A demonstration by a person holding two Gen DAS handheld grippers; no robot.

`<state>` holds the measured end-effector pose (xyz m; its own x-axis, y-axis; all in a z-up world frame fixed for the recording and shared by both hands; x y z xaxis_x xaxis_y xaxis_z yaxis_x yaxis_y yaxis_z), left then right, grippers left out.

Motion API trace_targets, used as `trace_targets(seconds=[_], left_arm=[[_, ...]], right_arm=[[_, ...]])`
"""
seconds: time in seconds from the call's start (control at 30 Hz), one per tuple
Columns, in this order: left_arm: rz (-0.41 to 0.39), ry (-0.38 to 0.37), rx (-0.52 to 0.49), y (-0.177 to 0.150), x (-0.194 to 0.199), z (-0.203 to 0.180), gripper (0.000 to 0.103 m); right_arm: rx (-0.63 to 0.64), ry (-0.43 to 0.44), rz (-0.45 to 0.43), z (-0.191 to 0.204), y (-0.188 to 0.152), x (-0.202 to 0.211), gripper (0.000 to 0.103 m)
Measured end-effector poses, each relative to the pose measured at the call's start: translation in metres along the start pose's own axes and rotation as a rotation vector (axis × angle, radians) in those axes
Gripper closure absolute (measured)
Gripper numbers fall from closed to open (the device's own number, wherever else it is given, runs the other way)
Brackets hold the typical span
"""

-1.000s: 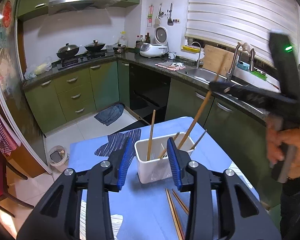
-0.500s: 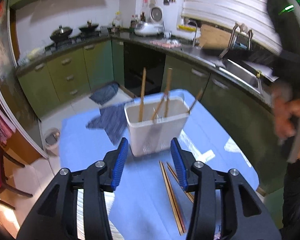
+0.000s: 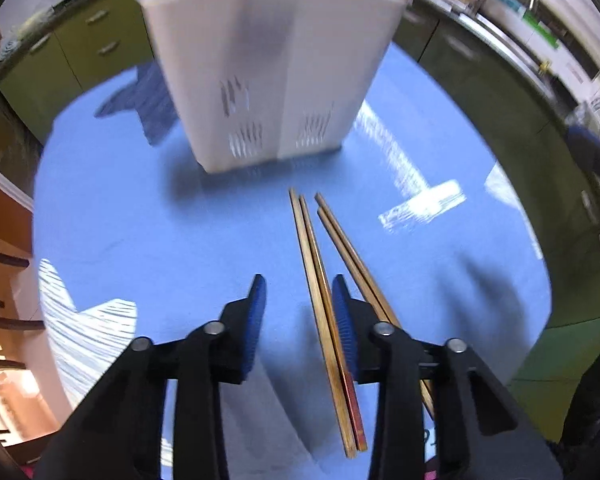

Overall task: Organize utensils
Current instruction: 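Move both grippers back down over the loose chopsticks on the cloth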

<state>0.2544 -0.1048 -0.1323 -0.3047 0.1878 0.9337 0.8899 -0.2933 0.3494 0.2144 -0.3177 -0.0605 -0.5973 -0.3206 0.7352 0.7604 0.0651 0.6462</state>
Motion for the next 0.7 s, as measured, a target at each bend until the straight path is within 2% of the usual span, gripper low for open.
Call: trace_targets(seconds=[0.13,0.2,0.4,0.7], left_arm=[[0.054,0.01,-0.009,0.004,-0.021,-0.01,0.077],[0.066,0.023,-0.011,0.005,-0.026,-0.012,0.084],[0.1,0.061,-0.01,0.007,-0.04,-0.013,0.093],[0.128,0.076,-0.023,0.01,-0.053,-0.021,0.093]], right_arm=[[-0.05,0.005,0.052,-0.024,-0.023,-0.018,0.079],[-0.057,0.003,0.062,-0.032,-0.03,-0.021,0.079],[-0.055,0.028,0.068,-0.032,-0.027,-0.021,0.079],[-0.048,0.048,0.09,-0.022,-0.021,-0.03,0.079]])
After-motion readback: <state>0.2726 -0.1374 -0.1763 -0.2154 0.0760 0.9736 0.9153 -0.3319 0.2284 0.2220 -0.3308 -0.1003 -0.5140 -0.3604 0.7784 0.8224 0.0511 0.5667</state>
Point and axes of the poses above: each gripper's, at about its wrist camera, not at the fingertips, and x roughly against the way its jaws point, z to its left, y to its top, the point moved 2 cm from there along -x, roughly the way its jaws point, and after that the axes turned 3 degrees about -x, right-handed, at the moved point
